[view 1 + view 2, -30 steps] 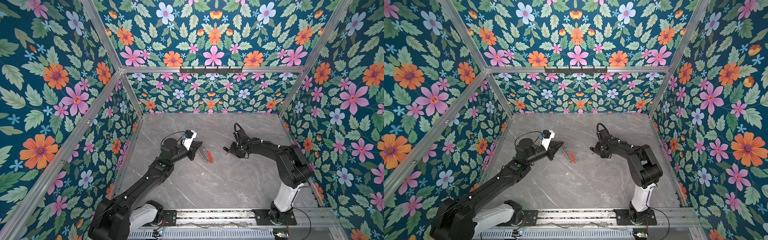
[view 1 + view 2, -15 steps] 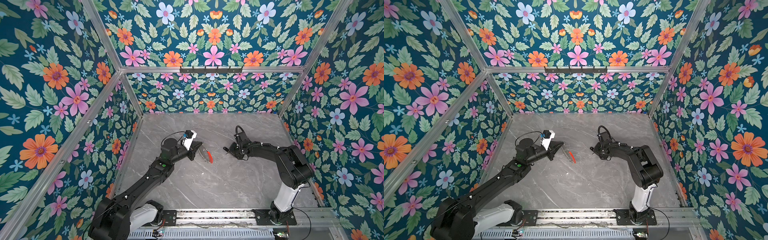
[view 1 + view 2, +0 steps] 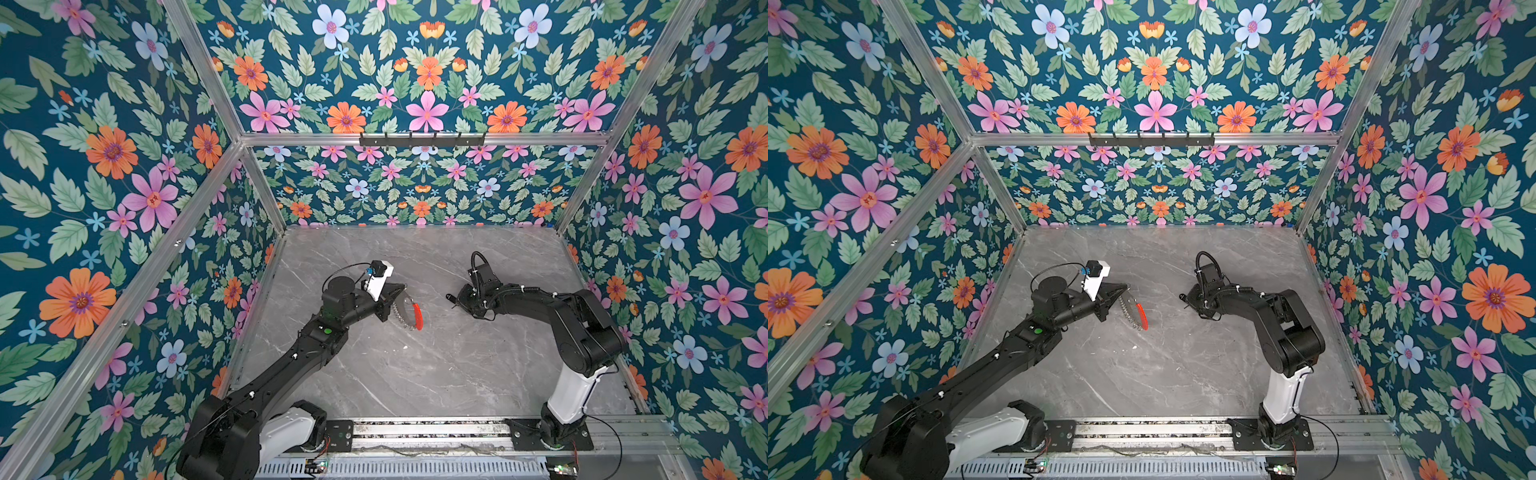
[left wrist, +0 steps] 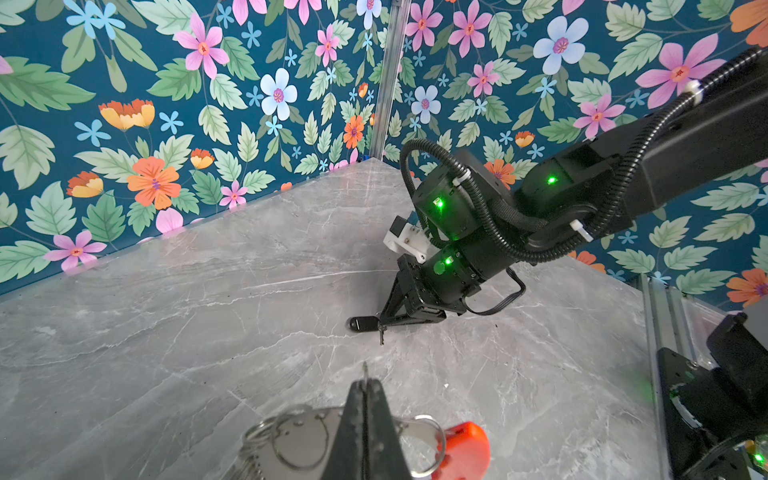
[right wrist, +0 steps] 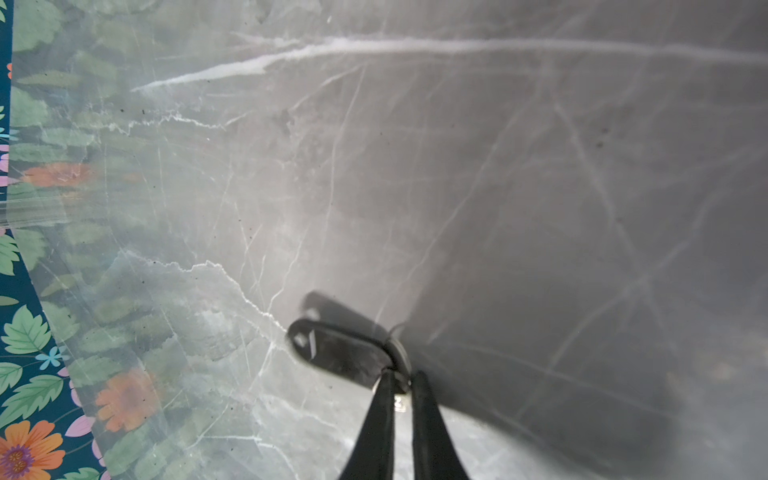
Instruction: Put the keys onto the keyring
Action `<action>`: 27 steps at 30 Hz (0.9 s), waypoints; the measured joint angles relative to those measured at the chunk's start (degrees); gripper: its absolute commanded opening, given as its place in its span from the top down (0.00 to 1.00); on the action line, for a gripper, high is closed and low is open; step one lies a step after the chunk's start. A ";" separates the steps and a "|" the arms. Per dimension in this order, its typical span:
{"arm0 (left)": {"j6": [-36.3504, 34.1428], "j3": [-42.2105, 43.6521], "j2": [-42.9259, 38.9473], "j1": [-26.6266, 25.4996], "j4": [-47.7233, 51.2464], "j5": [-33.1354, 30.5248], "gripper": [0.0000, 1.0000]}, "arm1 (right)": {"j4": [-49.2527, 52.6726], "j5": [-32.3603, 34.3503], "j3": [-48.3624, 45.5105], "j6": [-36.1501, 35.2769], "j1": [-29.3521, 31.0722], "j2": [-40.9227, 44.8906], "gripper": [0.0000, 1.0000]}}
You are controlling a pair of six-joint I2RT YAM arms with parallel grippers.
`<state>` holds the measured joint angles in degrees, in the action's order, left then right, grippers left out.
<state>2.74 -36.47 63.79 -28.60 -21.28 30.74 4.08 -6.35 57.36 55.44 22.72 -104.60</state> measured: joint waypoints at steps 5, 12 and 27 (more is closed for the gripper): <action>-0.02 -0.09 -0.09 0.00 0.90 -0.02 1.00 | -0.24 0.76 -0.44 -0.46 0.00 0.52 1.00; -1.49 -1.33 -0.28 0.00 1.42 0.98 1.00 | 3.80 2.86 1.05 -9.16 0.11 8.63 1.00; -5.90 -3.98 3.76 0.00 -11.34 15.69 1.00 | 23.02 -15.85 14.40 -35.39 -0.28 24.22 1.00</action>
<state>-3.16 -40.45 67.55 -28.60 -32.62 46.44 27.09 -22.20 71.77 20.05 22.44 -80.38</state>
